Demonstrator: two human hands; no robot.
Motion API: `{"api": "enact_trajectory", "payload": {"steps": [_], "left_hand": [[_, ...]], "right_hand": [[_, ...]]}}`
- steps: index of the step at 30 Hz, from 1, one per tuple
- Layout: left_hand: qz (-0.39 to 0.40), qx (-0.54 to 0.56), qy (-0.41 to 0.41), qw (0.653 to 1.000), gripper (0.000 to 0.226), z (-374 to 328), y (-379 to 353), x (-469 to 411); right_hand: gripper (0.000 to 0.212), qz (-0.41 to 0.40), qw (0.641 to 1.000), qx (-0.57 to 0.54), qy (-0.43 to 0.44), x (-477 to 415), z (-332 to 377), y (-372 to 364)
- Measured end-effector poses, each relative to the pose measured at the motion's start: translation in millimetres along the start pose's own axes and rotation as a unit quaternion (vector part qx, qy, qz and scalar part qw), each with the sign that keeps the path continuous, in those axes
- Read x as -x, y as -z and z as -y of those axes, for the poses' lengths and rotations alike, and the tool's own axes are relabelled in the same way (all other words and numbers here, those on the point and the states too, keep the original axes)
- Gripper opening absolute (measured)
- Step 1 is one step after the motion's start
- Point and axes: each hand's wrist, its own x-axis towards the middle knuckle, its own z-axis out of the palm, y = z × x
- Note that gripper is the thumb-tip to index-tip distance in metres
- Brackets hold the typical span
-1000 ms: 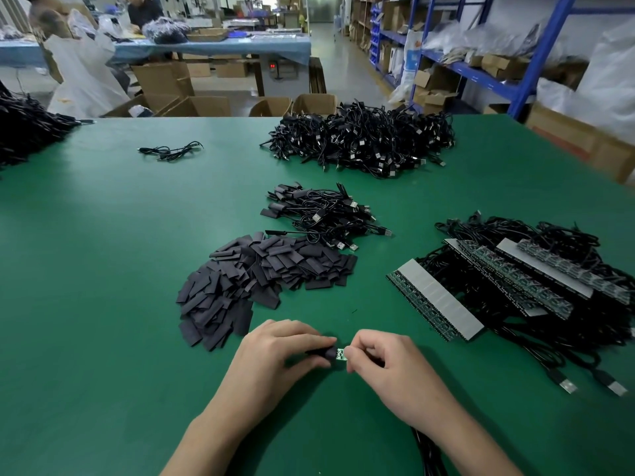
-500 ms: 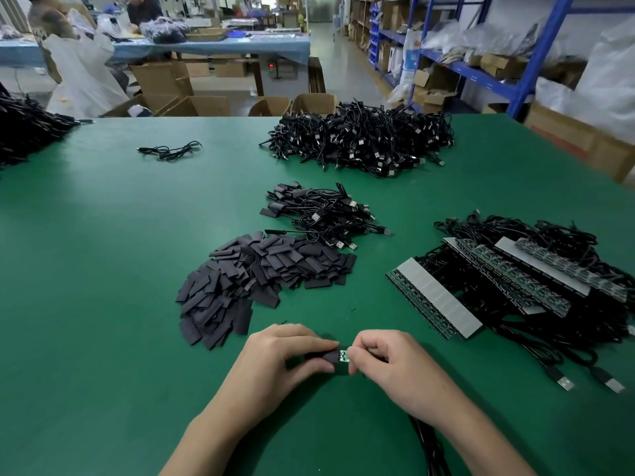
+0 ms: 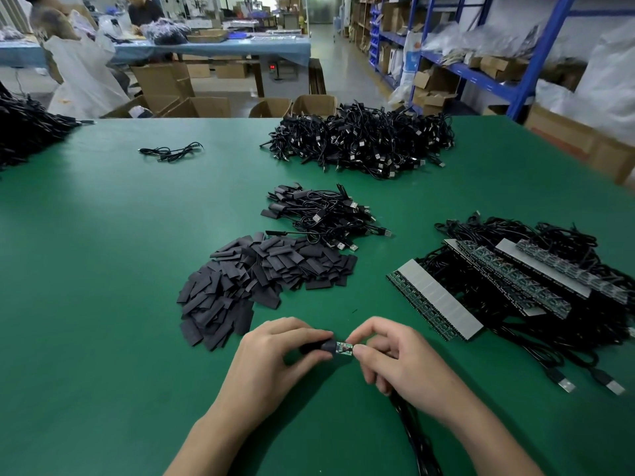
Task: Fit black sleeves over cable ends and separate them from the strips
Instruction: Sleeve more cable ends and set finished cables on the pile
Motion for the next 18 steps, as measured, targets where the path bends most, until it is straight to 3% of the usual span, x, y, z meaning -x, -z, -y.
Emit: {"api": "enact_trajectory", "payload": {"steps": [18], "left_hand": [[0.009,-0.028,-0.048,0.998,0.019,0.5,-1.7,2.0]], "right_hand": [[0.009,-0.012,0.998,-0.048,-0.034,-2.2,-6.1,-3.6]]}}
